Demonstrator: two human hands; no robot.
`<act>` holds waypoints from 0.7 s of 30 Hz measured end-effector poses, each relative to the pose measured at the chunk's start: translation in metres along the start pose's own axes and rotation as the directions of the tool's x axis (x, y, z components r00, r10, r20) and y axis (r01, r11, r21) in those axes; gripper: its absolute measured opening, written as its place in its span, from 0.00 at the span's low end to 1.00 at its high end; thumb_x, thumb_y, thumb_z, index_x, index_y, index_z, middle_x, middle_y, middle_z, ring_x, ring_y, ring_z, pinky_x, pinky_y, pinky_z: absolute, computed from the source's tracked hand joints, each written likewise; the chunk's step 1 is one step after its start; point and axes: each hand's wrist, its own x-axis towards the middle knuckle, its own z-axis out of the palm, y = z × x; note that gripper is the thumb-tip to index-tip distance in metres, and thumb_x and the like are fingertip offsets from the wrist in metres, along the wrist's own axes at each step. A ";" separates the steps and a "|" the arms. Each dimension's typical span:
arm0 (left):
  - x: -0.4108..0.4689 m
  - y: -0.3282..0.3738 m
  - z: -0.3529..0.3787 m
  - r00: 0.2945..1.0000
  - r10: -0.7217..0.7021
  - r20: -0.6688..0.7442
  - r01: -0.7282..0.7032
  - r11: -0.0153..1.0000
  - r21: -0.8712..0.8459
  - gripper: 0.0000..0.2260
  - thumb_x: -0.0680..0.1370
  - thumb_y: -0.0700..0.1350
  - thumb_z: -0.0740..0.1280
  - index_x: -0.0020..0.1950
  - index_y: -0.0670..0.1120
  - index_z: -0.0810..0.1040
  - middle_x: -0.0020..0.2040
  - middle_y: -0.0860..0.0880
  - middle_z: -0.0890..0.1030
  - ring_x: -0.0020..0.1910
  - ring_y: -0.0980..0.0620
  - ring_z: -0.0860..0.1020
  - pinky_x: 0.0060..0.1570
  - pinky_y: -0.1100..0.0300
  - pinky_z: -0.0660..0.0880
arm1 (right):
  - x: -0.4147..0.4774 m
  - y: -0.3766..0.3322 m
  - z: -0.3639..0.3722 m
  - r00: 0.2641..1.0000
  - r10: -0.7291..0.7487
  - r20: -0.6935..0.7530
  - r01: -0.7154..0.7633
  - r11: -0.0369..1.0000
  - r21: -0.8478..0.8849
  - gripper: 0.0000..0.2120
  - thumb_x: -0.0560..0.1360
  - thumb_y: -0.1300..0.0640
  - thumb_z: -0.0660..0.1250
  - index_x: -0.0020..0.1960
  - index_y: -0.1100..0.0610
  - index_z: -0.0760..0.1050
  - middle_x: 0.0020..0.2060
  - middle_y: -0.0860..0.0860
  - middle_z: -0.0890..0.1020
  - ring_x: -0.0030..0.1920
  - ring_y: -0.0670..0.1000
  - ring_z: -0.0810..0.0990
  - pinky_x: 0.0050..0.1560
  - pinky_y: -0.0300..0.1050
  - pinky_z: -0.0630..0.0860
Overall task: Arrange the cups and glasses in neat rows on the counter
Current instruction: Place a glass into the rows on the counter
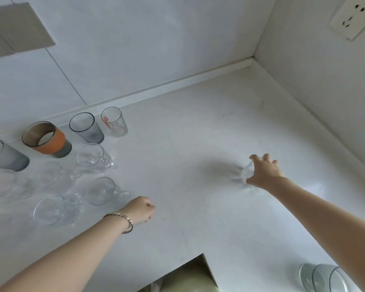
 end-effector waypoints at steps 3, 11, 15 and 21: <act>-0.010 -0.022 -0.004 0.999 -0.053 -0.008 0.053 0.997 -0.056 0.11 0.76 0.40 0.58 0.34 0.47 0.71 0.33 0.51 0.77 0.32 0.53 0.76 0.34 0.64 0.68 | -0.005 -0.014 -0.001 0.998 -0.057 -0.016 0.057 0.998 -0.039 0.34 0.68 0.55 0.71 0.71 0.49 0.63 0.62 0.55 0.68 0.62 0.60 0.68 0.47 0.46 0.73; -0.045 -0.099 -0.036 0.980 -0.192 -0.050 0.178 0.961 -0.210 0.08 0.77 0.41 0.58 0.38 0.48 0.72 0.35 0.51 0.78 0.33 0.55 0.76 0.33 0.63 0.66 | -0.040 -0.132 0.008 0.948 -0.317 -0.020 0.317 0.948 -0.008 0.38 0.66 0.53 0.74 0.71 0.54 0.59 0.64 0.54 0.71 0.63 0.58 0.70 0.56 0.49 0.73; -0.058 -0.135 -0.053 0.971 -0.225 -0.086 0.199 0.951 -0.237 0.08 0.76 0.41 0.58 0.38 0.47 0.72 0.36 0.51 0.78 0.33 0.53 0.77 0.33 0.63 0.68 | -0.049 -0.209 0.010 0.887 -0.461 -0.016 0.460 0.887 -0.032 0.37 0.65 0.54 0.75 0.70 0.55 0.61 0.64 0.55 0.70 0.64 0.58 0.70 0.58 0.49 0.72; -0.067 -0.168 -0.064 0.971 -0.212 -0.108 0.177 0.947 -0.269 0.07 0.75 0.40 0.58 0.38 0.44 0.73 0.37 0.47 0.79 0.39 0.47 0.77 0.42 0.60 0.71 | -0.045 -0.302 0.016 0.843 -0.539 -0.012 0.534 0.839 -0.105 0.38 0.65 0.56 0.75 0.71 0.54 0.61 0.64 0.58 0.66 0.62 0.60 0.71 0.53 0.49 0.73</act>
